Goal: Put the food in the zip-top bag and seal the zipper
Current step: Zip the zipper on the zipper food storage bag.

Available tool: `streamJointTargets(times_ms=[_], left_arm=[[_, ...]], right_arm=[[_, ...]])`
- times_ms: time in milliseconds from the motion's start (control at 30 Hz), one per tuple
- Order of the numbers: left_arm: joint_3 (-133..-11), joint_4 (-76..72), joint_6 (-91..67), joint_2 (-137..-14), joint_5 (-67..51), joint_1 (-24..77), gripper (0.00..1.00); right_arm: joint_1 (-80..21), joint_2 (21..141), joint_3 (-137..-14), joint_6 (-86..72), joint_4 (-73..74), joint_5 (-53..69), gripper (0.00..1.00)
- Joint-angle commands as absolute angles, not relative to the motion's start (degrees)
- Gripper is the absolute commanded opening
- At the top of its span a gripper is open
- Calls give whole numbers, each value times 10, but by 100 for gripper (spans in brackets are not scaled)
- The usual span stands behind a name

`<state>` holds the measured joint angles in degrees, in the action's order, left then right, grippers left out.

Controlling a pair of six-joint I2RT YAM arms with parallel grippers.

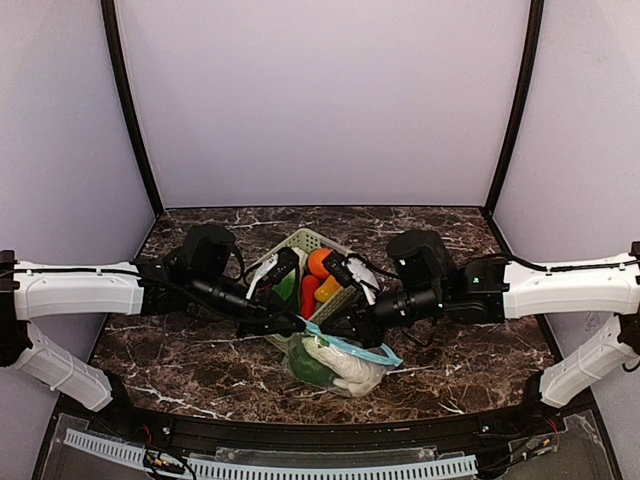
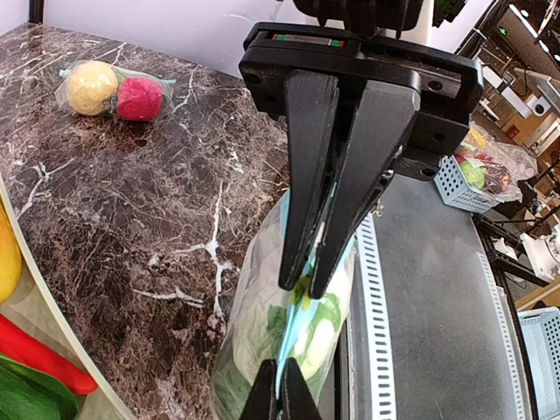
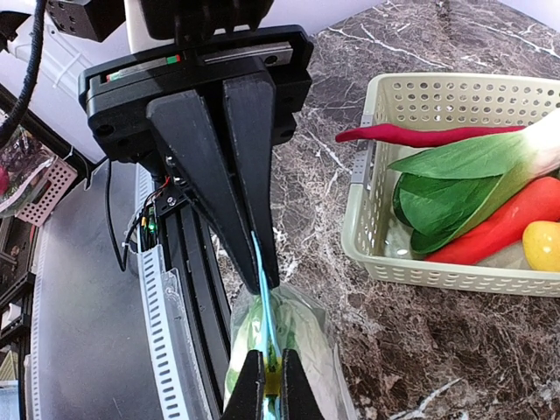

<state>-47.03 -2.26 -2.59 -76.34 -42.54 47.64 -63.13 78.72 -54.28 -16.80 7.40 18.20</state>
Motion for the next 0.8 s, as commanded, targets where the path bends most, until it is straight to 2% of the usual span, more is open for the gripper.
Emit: streamJointTargets(times_ms=[0,467,667,767], left_arm=[[-485,41,-21,-728,-375,423,1],[-490,51,-18,-734,-388,419,1],[-489,24,-31,-752,-477,422,1],[-487,17,-32,-754,-499,427,1]], right_arm=[[-634,769,-502,-175,272,190,0],[-634,764,-497,-178,274,201,0],[-633,744,-509,-198,245,184,0],[-634,724,-514,-207,228,171,10]])
